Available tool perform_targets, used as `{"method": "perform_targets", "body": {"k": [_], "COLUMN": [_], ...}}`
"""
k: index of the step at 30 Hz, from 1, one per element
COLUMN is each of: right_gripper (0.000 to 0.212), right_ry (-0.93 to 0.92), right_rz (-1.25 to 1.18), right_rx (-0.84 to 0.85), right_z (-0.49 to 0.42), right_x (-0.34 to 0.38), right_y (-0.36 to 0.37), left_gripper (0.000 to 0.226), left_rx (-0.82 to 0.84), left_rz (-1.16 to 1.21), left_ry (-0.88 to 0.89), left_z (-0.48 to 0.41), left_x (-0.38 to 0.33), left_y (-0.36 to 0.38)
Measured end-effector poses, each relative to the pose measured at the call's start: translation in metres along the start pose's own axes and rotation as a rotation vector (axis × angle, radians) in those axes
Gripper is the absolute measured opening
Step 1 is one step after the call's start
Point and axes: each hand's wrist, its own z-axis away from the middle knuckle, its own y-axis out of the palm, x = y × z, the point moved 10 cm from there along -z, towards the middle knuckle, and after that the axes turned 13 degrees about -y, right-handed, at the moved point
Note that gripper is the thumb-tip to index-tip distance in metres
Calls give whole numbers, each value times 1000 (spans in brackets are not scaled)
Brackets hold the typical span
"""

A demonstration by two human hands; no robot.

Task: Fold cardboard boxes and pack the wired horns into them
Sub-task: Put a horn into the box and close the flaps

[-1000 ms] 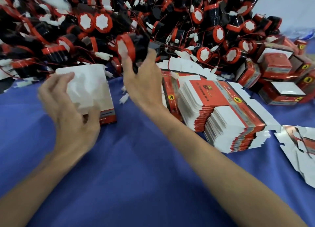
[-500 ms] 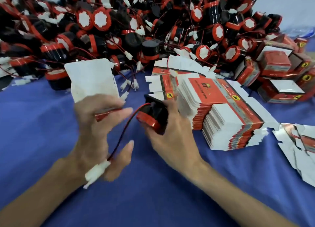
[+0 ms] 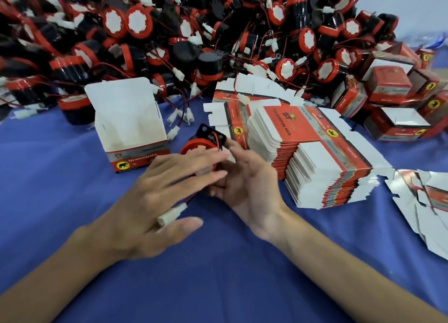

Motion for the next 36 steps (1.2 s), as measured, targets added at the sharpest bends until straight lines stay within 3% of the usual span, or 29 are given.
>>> {"method": "perform_targets", "body": {"k": [6, 11, 15, 21, 25, 28, 33, 36], "right_gripper": [60, 39, 41, 56, 55, 73, 44, 41], "right_ry": [20, -25, -40, -53, -54, -54, -115, -197], "right_rz": [151, 177, 222, 300, 301, 373, 328, 384], "right_rx": [87, 40, 27, 62, 67, 25, -3, -44], "right_z": [1, -1, -3, -3, -3, -3, -5, -5], "right_x": [-1, 5, 9, 0, -3, -3, 9, 20], "right_y": [3, -3, -8, -7, -8, -13, -16, -19], "left_gripper": [40, 32, 28, 36, 38, 31, 32, 34], "left_rx": [-149, -326, -447, -412, -431, -415, -394, -359], "left_rz": [-17, 14, 127, 220, 245, 186, 266, 336], "left_ry": [96, 72, -124, -339, -282, -132, -208, -282], "left_z": [-1, 0, 3, 0, 1, 1, -2, -2], "left_x": [-15, -11, 20, 51, 41, 18, 30, 36], "left_y": [-8, -24, -33, -32, -37, -31, -29, -26]}}
